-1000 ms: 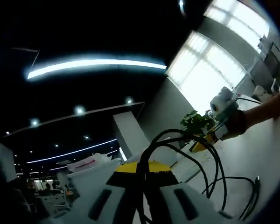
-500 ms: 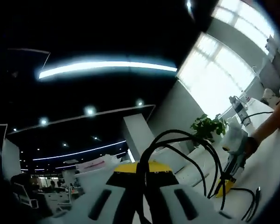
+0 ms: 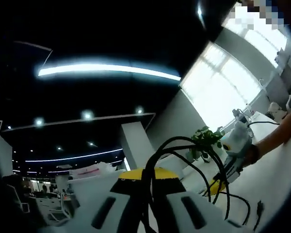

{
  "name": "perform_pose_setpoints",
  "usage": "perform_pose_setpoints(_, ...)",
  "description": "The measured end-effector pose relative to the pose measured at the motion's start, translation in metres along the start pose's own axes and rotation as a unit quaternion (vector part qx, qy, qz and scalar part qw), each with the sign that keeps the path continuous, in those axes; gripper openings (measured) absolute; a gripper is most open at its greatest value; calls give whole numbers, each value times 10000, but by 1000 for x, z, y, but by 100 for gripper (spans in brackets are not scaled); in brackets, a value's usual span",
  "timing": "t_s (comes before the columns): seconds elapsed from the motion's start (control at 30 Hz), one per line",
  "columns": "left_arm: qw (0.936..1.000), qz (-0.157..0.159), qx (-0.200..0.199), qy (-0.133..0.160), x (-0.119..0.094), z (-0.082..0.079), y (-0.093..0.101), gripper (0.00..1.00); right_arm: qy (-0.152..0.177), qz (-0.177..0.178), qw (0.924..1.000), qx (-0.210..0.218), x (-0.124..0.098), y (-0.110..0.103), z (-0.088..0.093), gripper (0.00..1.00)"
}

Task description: Coil the Type-C to USB data cable on the desktop and secure it with Velcro straps.

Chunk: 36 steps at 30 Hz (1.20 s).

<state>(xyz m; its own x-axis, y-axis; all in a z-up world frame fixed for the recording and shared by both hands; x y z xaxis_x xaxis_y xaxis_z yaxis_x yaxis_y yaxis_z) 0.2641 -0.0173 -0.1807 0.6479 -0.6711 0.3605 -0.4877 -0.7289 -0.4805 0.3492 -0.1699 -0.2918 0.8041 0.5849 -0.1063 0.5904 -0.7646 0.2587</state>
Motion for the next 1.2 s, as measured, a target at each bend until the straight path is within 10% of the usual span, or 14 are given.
perform_pose_setpoints(0.3,9987,509,-55,14,10,2,21,7,1562,442,9859,-418,-31,-1,-72,1)
perform_pose_setpoints(0.5,9935,946,577,-261,21,8,46,7,2135,426,9699,-1089,-47,-20,-99,1)
perform_pose_setpoints(0.77,9881,1149,951,-379,26,9,63,7,2228,176,9720,-731,-47,-33,-110,2)
perform_pose_setpoints(1.03,9986,391,291,-217,13,8,23,6,1585,-281,9781,1320,-31,-7,-86,11)
perform_pose_setpoints(1.2,9998,50,-76,-170,6,11,3,6,1264,-100,9796,1558,-27,20,-65,16)
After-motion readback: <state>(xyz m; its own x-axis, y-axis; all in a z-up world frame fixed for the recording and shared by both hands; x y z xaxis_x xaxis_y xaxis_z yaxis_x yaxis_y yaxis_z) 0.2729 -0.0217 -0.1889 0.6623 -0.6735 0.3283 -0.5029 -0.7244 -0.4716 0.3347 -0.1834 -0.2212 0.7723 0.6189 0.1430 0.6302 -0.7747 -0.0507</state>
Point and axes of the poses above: the point that each gripper's makers call its tool centre point, and the gripper's own axes: x roughly forward along the fingers, y roughly to its right, z roughly out of its underside, the point moved 2 cm from there along -x, roughly backward along the fingers, and after that the axes turned 12 degrees about z, right-handed, at the moved point
